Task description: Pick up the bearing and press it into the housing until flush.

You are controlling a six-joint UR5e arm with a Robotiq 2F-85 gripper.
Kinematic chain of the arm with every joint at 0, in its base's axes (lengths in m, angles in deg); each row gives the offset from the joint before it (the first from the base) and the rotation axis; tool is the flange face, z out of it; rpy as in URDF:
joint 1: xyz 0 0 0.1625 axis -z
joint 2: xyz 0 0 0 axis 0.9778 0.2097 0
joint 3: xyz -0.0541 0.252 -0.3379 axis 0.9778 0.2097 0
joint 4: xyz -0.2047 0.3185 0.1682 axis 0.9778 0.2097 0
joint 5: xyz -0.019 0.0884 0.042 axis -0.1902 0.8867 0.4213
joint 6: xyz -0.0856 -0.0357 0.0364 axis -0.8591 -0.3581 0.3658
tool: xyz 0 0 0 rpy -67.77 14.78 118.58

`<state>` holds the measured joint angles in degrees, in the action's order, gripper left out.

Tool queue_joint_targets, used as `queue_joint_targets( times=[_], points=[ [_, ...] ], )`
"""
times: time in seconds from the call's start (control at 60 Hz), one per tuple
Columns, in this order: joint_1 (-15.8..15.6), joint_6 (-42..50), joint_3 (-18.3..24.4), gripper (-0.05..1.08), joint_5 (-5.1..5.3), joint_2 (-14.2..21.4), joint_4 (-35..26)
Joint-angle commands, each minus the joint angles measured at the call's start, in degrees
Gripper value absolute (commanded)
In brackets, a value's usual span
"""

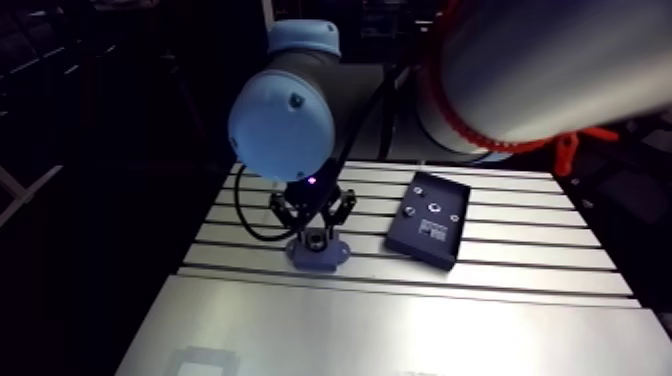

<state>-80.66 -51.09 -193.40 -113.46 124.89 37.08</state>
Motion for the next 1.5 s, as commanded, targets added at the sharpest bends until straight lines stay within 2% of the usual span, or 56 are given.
queue_joint_targets(
  times=[0.017,1.5],
  points=[
    [-0.05,-0.12,-0.19,0.68,-0.01,0.06,0.01],
    [0.22,-0.30,-0.19,0.68,-0.10,-0.21,0.17]
  ],
)
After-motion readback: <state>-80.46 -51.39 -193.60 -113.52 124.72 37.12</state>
